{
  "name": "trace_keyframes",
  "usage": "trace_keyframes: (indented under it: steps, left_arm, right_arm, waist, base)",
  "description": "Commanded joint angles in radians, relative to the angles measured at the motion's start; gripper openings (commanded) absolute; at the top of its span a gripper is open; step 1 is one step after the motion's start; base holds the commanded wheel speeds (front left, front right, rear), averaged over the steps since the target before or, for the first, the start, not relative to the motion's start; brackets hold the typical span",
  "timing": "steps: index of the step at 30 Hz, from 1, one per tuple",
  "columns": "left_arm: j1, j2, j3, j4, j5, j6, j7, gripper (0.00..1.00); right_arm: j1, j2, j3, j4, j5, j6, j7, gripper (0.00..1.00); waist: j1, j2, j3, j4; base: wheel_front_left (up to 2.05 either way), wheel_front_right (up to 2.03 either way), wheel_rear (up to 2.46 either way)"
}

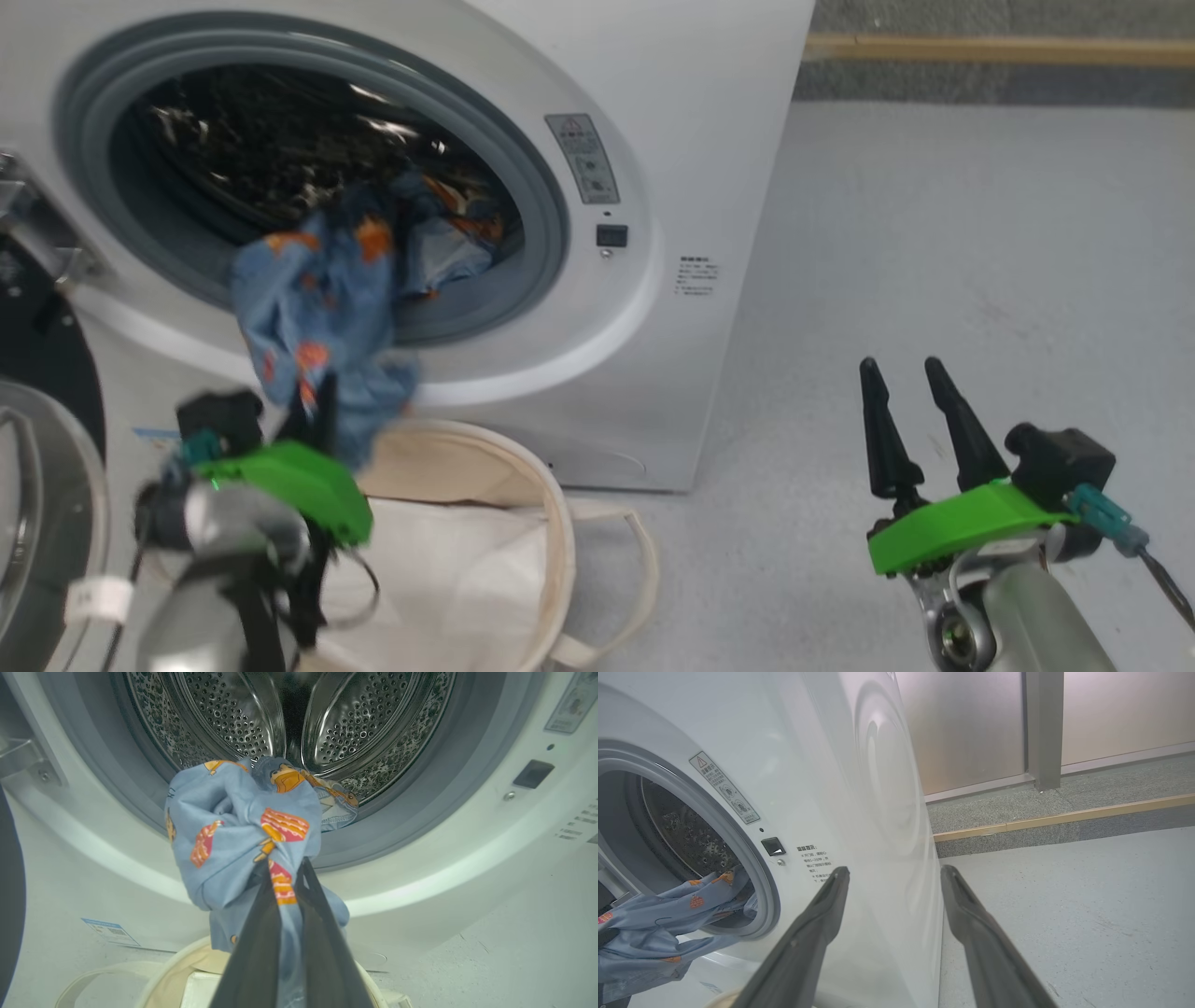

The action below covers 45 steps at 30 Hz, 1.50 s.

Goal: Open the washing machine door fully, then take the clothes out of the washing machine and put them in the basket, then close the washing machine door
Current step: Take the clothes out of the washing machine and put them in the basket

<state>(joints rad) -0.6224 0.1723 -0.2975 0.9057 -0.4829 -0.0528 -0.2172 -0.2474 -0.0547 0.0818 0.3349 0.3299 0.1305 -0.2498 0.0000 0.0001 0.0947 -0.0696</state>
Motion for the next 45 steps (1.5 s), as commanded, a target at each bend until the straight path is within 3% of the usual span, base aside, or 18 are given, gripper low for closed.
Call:
trace_keyframes:
  steps: [1, 7, 11, 16, 22, 30, 37, 45]
  left_arm:
    - [0.022, 0.035, 0.034, -0.071, -0.011, 0.005, 0.022, 0.0]
    - [0.269, 0.068, 0.028, -0.463, -0.05, 0.067, 0.208, 0.0]
    - [0.418, 0.113, 0.031, -0.731, -0.06, 0.141, 0.339, 0.0]
    - [0.492, 0.145, 0.056, -0.842, -0.061, 0.211, 0.409, 0.0]
    - [0.444, 0.12, 0.08, -0.667, -0.095, 0.19, 0.354, 0.0]
    - [0.249, 0.066, 0.075, -0.239, -0.111, 0.08, 0.2, 0.0]
    - [0.102, 0.022, 0.062, 0.037, -0.117, 0.001, 0.104, 0.0]
    - [-0.011, -0.008, 0.053, 0.304, -0.139, -0.047, 0.102, 0.0]
  right_arm:
    - [-0.008, 0.005, 0.022, -0.026, -0.008, 0.0, -0.012, 1.0]
    - [0.001, 0.005, 0.023, -0.019, -0.012, 0.0, -0.012, 1.0]
    - [-0.003, 0.005, 0.025, -0.019, -0.013, 0.0, -0.012, 1.0]
    - [-0.014, 0.005, 0.033, -0.017, -0.011, 0.0, -0.012, 1.0]
    - [-0.032, 0.004, 0.042, -0.019, -0.013, 0.0, -0.012, 1.0]
    - [-0.059, -0.001, 0.042, -0.033, -0.022, 0.0, -0.012, 1.0]
    - [-0.08, -0.002, 0.044, -0.051, -0.029, 0.0, -0.012, 1.0]
    - [-0.111, -0.003, 0.037, -0.079, -0.034, 0.0, -0.012, 1.0]
  waist:
    - [0.0, -0.0001, -0.025, 0.018]
    - [0.0, -0.0001, -0.048, 0.033]
    - [0.0, -0.0001, -0.048, 0.036]
    - [0.0, -0.0001, -0.038, 0.037]
    - [0.0, -0.0001, -0.016, 0.023]
    - [0.0, -0.0001, 0.042, -0.001]
    - [0.0, -0.0001, 0.104, -0.027]
    - [0.0, -0.0001, 0.182, -0.059]
  base:
    - [0.0, 0.0, 0.0]
    - [0.0, 0.0, 0.0]
    - [0.0, 0.0, 0.0]
    - [0.0, 0.0, 0.0]
    - [0.0, 0.0, 0.0]
    - [0.0, 0.0, 0.0]
    - [0.0, 0.0, 0.0]
    - [0.0, 0.0, 0.0]
